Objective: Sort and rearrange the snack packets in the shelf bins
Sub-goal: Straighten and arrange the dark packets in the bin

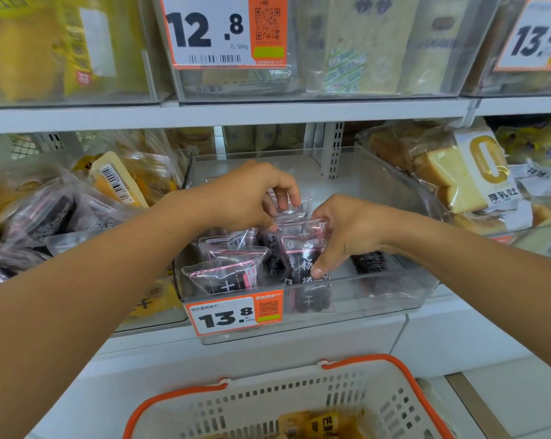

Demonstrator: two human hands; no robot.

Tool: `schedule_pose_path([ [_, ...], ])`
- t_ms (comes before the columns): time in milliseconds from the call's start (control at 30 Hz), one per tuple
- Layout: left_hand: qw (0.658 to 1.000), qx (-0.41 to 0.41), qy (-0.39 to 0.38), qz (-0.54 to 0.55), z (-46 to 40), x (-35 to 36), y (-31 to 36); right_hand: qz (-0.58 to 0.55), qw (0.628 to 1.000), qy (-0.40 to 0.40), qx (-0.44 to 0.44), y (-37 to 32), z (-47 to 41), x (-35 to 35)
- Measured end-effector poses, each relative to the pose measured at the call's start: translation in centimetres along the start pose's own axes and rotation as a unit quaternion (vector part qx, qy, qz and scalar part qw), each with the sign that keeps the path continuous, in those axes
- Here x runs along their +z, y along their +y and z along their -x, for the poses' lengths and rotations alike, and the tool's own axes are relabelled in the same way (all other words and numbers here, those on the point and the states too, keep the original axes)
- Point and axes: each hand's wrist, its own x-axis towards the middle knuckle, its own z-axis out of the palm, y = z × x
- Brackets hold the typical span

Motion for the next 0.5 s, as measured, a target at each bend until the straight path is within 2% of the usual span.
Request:
schedule_pose_path([
  [100, 0.999, -0.019, -0.033, 0.013, 0.3, -0.9, -0.4, 0.118, 0.983, 0.086, -0.115, 0.9, -0.3, 0.4],
  [200, 0.996, -0.034, -0.052, 0.071, 1.1, -1.8, -0.2, 0.119, 0.967, 0.14, -0.175, 1.2, 0.2, 1.1],
  [267, 0.998, -0.018, -0.043, 0.041, 1.3, -1.7, 0.4, 0.139, 0.958, 0.164, -0.191, 1.0, 0.6, 1.4],
  [400, 0.984, 0.034, -0.021, -0.171, 0.6, 0.4, 1.2, 0.238, 0.948, 0.15, -0.151, 0.5, 0.8, 0.9],
  [500, 0.982, 0.03, -0.014, -0.185, 0.2, 0.8, 1.2, 0.16, 0.984, 0.063, -0.048, 0.7, 0.8, -3.1],
])
